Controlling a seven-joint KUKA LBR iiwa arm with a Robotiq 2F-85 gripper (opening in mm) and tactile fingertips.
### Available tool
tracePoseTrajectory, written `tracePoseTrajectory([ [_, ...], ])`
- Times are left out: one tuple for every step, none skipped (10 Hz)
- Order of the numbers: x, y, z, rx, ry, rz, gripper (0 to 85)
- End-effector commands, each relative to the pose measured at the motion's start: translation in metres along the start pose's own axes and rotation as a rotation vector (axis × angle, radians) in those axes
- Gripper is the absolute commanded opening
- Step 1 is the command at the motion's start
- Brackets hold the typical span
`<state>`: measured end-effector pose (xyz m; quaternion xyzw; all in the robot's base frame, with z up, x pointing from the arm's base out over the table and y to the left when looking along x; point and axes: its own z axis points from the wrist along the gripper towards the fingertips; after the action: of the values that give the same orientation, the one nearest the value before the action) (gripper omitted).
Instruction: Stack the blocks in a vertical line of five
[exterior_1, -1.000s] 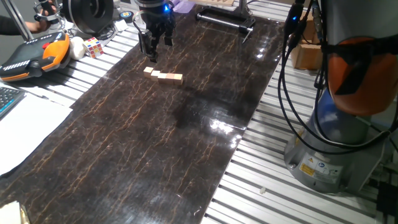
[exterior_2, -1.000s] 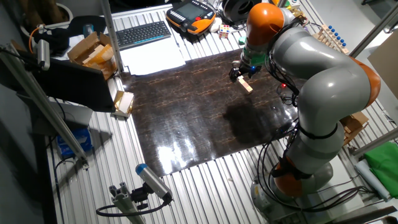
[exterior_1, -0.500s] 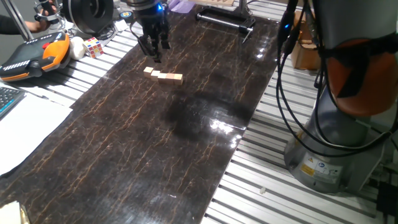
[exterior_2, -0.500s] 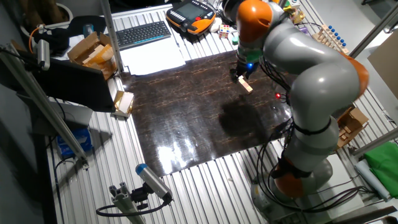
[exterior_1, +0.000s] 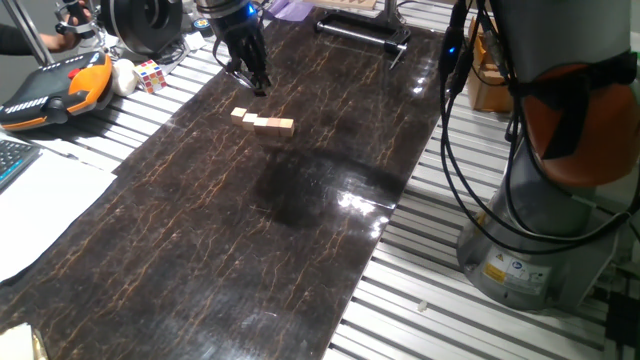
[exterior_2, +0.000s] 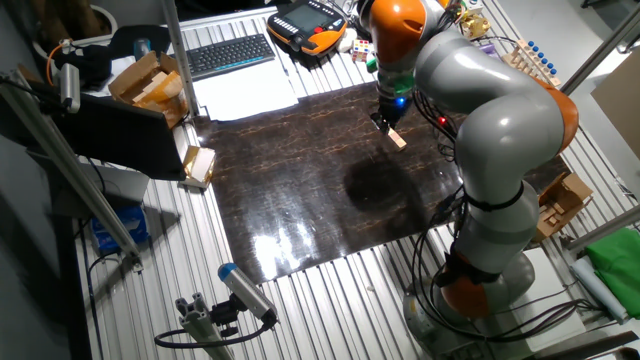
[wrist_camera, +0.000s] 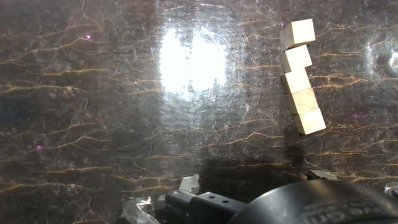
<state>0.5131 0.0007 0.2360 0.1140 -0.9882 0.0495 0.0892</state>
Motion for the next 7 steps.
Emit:
tracePoseTrajectory([
  [0.0000,0.0000,-0.0001,0.000,-0.001,0.000,2.0],
  [0.0000,0.0000,-0.0001,0.000,-0.001,0.000,2.0],
  [0.0000,0.0000,-0.0001,0.000,-0.001,0.003,2.0],
  [0.0000,0.0000,-0.0001,0.000,-0.001,0.008,2.0],
  [0.0000,0.0000,-0.0001,0.000,0.002,0.025,2.0],
  [0.0000,-0.0001,-0.0001,0.000,0.002,0.041,2.0],
  [0.0000,-0.0001,-0.0001,0.001,0.002,0.054,2.0],
])
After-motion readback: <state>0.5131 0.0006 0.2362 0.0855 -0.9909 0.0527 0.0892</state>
